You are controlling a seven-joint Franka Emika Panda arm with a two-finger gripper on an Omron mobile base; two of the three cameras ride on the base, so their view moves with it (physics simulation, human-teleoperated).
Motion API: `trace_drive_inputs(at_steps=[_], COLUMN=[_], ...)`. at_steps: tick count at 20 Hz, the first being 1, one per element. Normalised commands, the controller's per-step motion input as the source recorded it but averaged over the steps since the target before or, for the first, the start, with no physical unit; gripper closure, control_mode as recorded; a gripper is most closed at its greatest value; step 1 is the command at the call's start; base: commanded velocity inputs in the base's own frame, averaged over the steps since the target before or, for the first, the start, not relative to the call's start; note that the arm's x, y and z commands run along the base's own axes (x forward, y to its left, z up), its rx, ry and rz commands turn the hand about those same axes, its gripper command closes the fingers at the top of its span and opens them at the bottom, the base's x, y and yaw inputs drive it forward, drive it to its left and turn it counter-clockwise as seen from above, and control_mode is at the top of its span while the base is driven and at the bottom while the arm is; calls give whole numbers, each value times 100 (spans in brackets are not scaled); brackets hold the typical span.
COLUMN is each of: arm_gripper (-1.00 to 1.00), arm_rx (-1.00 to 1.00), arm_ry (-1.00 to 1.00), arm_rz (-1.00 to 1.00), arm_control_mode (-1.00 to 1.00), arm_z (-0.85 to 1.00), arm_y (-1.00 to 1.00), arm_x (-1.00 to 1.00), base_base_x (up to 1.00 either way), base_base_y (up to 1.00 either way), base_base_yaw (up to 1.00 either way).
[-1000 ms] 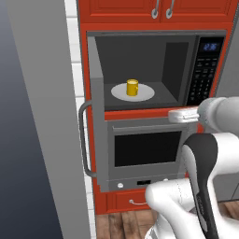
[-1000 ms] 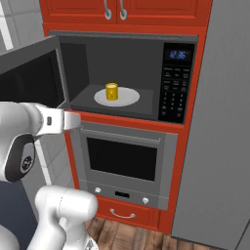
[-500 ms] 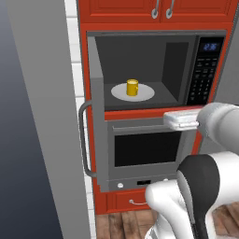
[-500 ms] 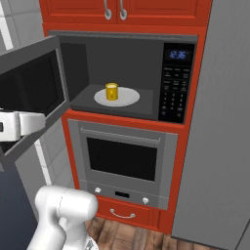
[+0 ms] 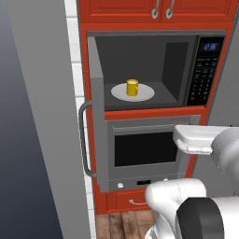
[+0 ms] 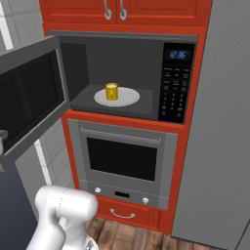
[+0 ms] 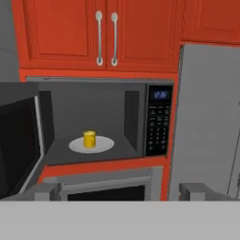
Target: Pick the mug from the counter and place it inside the microwave. Then close the microwave.
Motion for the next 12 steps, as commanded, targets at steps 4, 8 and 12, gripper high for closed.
trace_drive_inputs(at_steps=[4, 8, 12], arm_gripper=[-100, -100, -100], arm_rx=[0, 0, 0], arm_ry=[-9, -3, -3], arm_rz=[-25, -33, -37], arm_control_mode=[-100, -100, -100], arm_z=[0, 0, 0], arm_y=[2, 22, 27], arm_x=[-58, -41, -54], base_base_x=[0, 0, 0], base_base_y=[0, 0, 0], base_base_yaw=[0, 0, 0])
